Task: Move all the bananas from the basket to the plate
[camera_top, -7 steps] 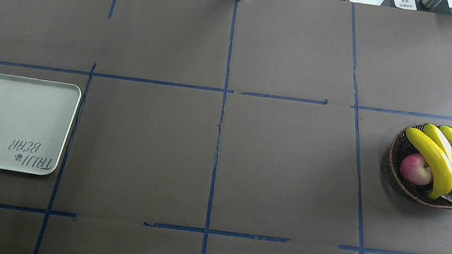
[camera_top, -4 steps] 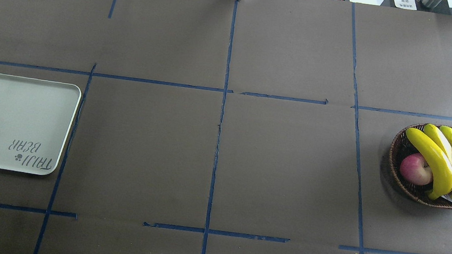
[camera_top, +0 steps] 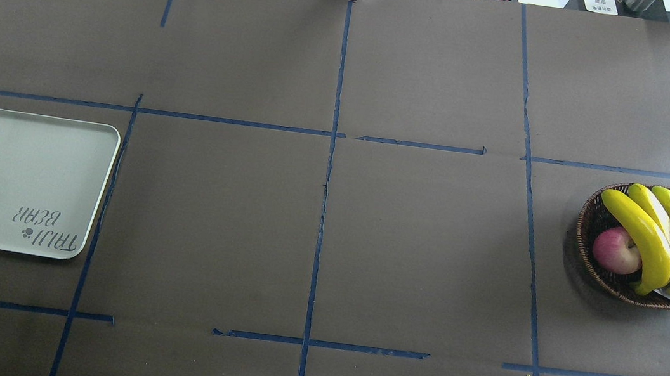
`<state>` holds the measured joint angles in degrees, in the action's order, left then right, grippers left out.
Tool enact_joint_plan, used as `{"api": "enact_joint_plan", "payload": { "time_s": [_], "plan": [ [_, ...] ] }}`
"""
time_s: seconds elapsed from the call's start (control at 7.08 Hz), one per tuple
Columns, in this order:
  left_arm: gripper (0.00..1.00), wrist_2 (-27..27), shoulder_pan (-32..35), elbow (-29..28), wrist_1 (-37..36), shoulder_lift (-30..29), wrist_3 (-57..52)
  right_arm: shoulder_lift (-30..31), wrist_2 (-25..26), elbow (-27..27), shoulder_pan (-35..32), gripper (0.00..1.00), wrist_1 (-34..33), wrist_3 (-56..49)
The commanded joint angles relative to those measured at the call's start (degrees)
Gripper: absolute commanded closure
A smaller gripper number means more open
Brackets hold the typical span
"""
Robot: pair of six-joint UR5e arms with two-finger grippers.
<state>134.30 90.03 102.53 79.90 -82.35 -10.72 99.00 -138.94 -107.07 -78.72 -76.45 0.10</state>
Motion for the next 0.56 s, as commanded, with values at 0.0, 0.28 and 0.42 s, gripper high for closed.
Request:
{"api": "enact_joint_plan", "payload": {
  "time_s": [0.0, 0.28, 0.42],
  "plan": [
    [0.00, 0.09, -0.03, -0.13, -0.01, 0.00, -0.09, -0.48, 4.17, -5.75, 8.63, 0.01, 1.40, 13.00],
    [0.00, 0.09, -0.03, -0.39, -0.01, 0.00, -0.09, -0.13, 10.51, -8.51, 16.64, 0.01, 1.57, 23.67],
    [0.00, 0.09, -0.12, -0.40, -0.01, 0.00, -0.09, 0.92, 14.80, -8.42, 19.72, 0.01, 3.75, 25.81]
  ]
}}
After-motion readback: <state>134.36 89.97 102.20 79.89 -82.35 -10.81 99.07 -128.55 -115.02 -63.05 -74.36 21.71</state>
